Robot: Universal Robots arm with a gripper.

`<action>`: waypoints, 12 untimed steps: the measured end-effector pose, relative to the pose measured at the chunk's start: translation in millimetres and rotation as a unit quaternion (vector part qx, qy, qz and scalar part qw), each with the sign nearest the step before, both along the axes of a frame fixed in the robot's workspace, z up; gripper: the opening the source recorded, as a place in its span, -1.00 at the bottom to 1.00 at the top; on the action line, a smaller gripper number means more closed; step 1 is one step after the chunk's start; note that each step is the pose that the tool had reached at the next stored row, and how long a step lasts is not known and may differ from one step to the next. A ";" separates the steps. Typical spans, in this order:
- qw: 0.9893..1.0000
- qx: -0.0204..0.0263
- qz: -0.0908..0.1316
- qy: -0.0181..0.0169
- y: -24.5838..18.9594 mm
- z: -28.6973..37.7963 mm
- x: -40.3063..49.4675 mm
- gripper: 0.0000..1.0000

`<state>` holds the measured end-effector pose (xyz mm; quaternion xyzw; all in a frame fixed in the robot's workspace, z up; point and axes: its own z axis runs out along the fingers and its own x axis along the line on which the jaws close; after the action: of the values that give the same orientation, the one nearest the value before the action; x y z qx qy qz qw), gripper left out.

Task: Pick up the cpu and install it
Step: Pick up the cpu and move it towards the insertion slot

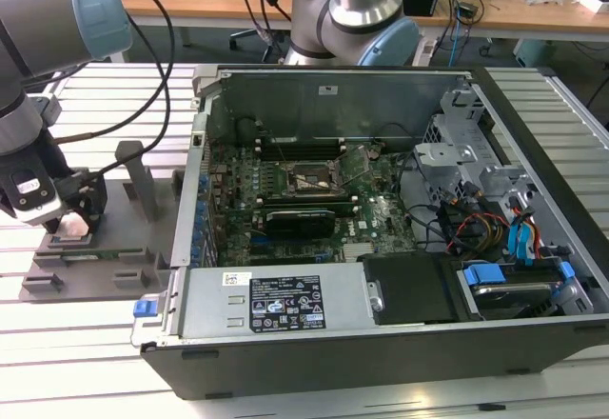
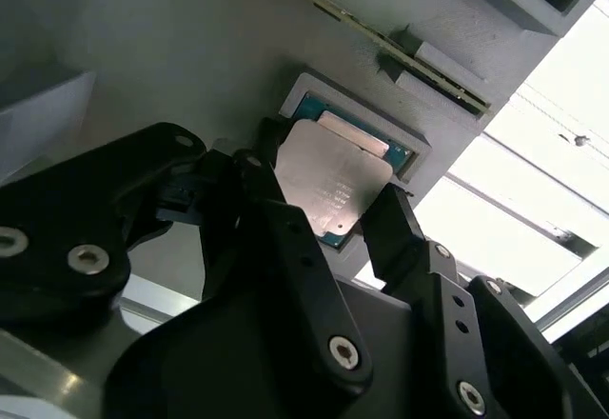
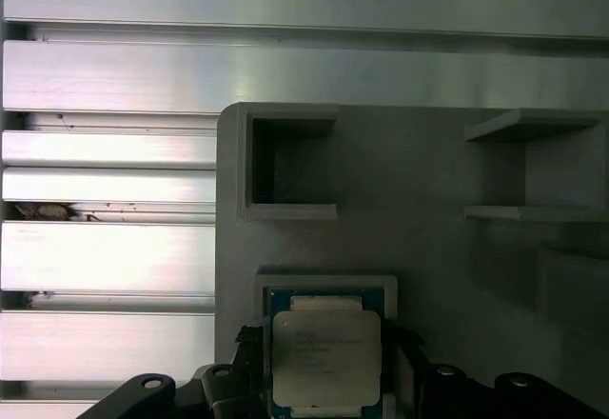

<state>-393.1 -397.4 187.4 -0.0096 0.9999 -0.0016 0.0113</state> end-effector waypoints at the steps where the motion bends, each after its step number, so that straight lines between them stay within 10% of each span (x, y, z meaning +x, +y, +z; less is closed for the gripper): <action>1: 1.000 0.000 0.000 0.000 0.0 0.0 0.0 0.11; 12: 1.000 0.000 0.000 0.000 0.0 -0.1 0.0 0.09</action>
<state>-393.1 -397.4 187.3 -0.0096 0.9999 -0.0020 0.0114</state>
